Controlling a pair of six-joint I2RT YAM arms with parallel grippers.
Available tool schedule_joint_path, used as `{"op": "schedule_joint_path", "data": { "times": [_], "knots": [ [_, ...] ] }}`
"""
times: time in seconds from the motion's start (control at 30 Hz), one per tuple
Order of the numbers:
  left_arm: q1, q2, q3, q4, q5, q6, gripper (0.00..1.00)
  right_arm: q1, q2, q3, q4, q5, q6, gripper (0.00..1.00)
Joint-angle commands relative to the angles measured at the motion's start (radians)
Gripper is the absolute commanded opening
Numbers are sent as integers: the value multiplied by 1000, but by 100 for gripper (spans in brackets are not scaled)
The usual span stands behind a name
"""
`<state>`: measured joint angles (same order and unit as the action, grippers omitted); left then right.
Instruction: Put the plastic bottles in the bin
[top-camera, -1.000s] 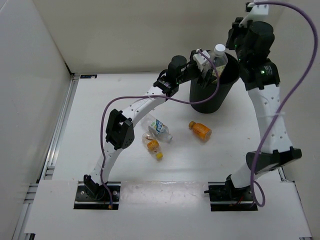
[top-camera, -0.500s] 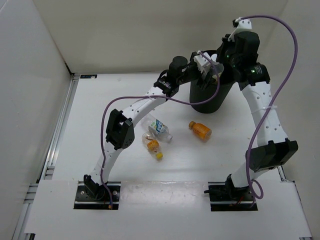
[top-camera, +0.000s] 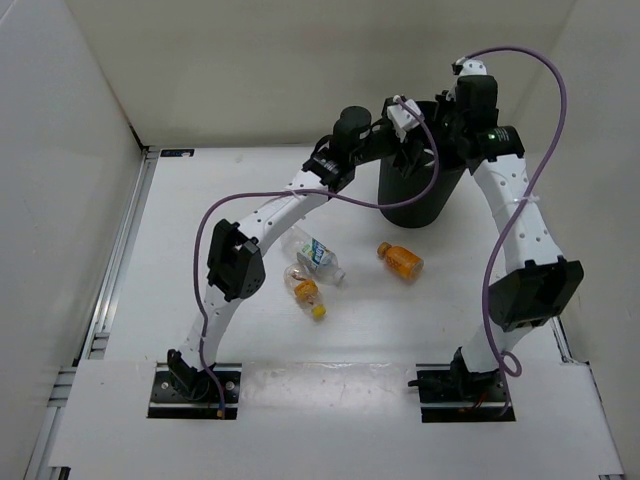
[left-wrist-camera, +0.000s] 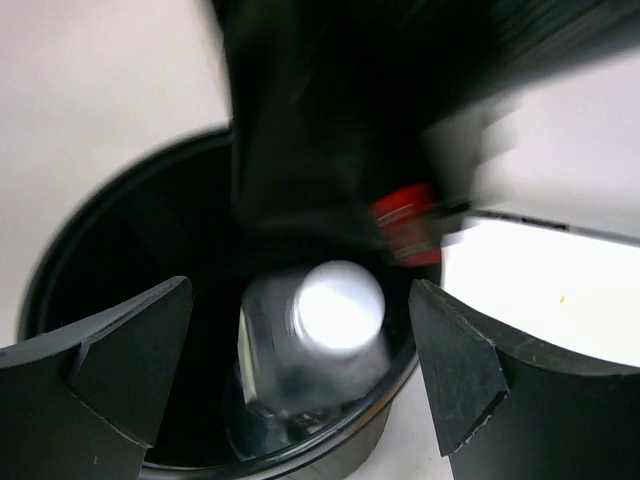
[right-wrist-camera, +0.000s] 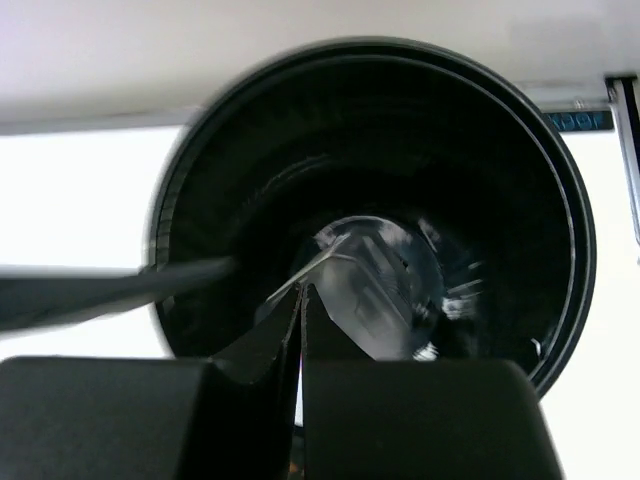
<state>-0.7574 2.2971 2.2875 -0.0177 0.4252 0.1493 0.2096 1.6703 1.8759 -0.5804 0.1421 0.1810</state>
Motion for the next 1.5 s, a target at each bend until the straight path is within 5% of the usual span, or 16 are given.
{"op": "schedule_joint_path", "data": {
  "times": [0.0, 0.23, 0.3, 0.37, 0.4, 0.5, 0.6, 0.83, 1.03, 1.47],
  "knots": [
    [-3, -131, 21, 36, 73, -19, 100, -32, 46, 75, -62, 33, 15, 0],
    [9, -172, 30, 27, 1, -44, 100, -32, -24, 106, -62, 54, 15, 0],
    [44, -197, 30, 16, -22, -73, 100, -32, -82, 106, -62, 83, -14, 8],
    [72, -263, -25, -4, -54, -73, 100, -32, -159, 77, -62, 83, -46, 24],
    [87, -290, -49, -39, -98, -73, 100, -32, -190, 57, -62, 50, -64, 50],
    [162, -415, -207, -85, -225, -21, 100, -32, -308, -70, -53, -34, -124, 87],
    [217, -542, -397, -107, -376, 100, 100, 16, -406, -243, -65, -61, -155, 100],
    [334, -818, -753, -175, -699, 211, 100, 201, -494, -579, -163, -88, -214, 100],
    [460, -1057, -1086, -266, -710, 174, 100, 390, -312, -666, -239, 127, -311, 100],
    [632, -1328, -1405, -373, -688, 90, 100, 406, 75, -635, -211, 257, -330, 100]
  ]
}}
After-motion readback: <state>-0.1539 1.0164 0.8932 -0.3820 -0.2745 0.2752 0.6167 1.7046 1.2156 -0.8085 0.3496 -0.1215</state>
